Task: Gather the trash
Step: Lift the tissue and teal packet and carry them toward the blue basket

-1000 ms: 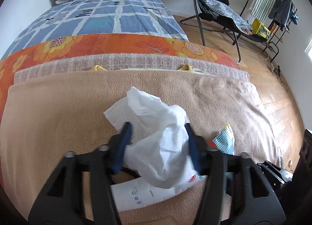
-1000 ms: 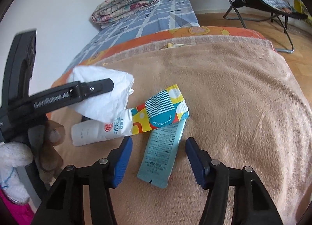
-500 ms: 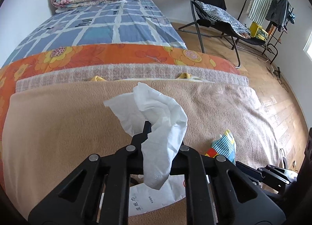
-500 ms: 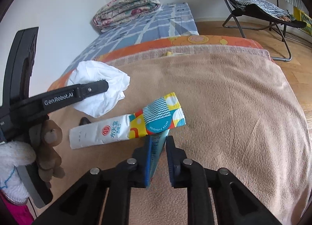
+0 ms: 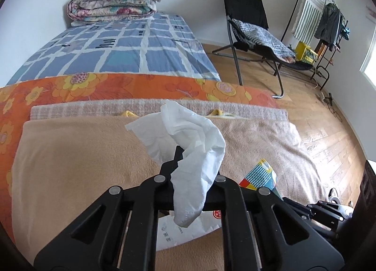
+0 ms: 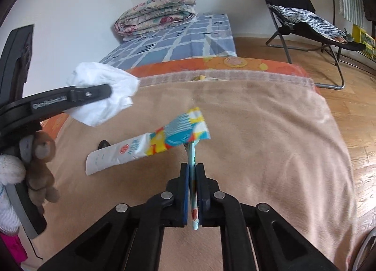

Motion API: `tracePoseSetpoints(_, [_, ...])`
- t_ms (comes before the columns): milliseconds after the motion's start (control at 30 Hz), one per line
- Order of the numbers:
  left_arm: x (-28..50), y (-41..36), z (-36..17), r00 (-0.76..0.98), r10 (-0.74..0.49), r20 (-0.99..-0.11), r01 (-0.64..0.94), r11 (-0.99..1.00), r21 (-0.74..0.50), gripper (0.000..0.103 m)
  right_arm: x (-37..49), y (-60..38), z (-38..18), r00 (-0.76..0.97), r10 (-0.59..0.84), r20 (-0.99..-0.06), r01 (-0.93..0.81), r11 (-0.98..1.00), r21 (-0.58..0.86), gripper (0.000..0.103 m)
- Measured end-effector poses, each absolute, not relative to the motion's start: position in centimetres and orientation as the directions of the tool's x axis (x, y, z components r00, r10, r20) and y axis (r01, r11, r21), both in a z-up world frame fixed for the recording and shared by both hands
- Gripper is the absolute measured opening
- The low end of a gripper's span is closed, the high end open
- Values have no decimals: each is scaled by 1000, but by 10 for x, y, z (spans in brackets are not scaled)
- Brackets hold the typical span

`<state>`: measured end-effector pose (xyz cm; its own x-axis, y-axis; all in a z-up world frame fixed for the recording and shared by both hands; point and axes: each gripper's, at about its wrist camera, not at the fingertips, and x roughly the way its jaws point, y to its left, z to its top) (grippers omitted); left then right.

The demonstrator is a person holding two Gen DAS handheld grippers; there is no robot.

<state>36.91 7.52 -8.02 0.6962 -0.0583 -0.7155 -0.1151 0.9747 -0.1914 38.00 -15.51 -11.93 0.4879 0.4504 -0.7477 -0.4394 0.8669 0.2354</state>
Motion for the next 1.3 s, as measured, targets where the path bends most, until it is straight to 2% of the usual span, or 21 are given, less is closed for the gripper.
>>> tracePoseSetpoints(367, [319,82,-37,730,-57,-681,-119,971,-209,8,348,-193,-86,534,413,-738,-432,883,183,3])
tracePoseSetpoints(733, [232,70,5,743,-78,-664,-75,977,-199,8,279,-220,-35,552,474,-686,-494,848,189,3])
tracePoseSetpoints(1300, [83,36,14,735,-115,-668,-16,982,-188,8,154,-243,-3,533,575,-621,-614,768,184,3])
